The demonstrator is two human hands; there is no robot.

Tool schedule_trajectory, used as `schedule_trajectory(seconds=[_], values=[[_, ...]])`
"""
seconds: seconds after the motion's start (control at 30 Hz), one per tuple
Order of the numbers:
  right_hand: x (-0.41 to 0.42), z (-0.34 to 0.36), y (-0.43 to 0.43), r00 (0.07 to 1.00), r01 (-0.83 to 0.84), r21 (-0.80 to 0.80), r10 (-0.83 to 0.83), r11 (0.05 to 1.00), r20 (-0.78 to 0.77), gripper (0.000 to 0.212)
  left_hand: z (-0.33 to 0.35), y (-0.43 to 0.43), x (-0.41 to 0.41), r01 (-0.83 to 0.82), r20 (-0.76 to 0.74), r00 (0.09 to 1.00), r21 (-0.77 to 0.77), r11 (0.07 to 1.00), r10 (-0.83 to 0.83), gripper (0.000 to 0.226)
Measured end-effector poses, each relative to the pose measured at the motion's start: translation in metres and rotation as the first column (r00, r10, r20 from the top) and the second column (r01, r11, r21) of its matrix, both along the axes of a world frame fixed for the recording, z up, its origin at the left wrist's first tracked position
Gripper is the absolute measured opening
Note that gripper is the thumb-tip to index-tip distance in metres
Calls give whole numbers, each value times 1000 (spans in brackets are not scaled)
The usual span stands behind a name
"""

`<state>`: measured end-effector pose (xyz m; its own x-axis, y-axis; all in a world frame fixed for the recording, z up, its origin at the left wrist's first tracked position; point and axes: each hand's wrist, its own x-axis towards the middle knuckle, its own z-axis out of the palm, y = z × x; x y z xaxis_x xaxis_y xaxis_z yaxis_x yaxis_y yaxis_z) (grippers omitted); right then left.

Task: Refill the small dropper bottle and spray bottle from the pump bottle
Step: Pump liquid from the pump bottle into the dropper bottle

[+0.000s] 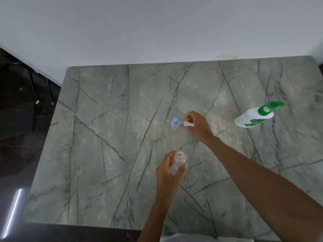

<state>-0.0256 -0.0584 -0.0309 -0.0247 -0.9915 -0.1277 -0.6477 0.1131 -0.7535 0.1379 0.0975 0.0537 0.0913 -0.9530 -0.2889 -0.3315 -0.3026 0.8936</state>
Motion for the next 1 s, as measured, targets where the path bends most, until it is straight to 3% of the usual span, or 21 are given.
schedule_trajectory(seconds=[0.6,0.73,0.83,0.93,1.0], values=[[-22,8,20,1000,4,69,-5,998,11,71,7,6,-17,5,-47,999,-34,999,-7,42],[-39,26,63,981,145,-3,-144,989,127,67,3,8,-27,23,-54,998,-41,999,-25,42],[-62,42,106,941,301,-58,-287,952,177,50,-3,9,-37,60,-54,997,-43,997,-62,41],[-89,56,138,849,518,-93,-498,850,176,31,-6,10,-49,93,-55,994,-37,995,-95,42],[-111,63,146,762,645,-137,-620,752,187,33,-9,10,-55,109,-52,992,-46,993,-111,41]])
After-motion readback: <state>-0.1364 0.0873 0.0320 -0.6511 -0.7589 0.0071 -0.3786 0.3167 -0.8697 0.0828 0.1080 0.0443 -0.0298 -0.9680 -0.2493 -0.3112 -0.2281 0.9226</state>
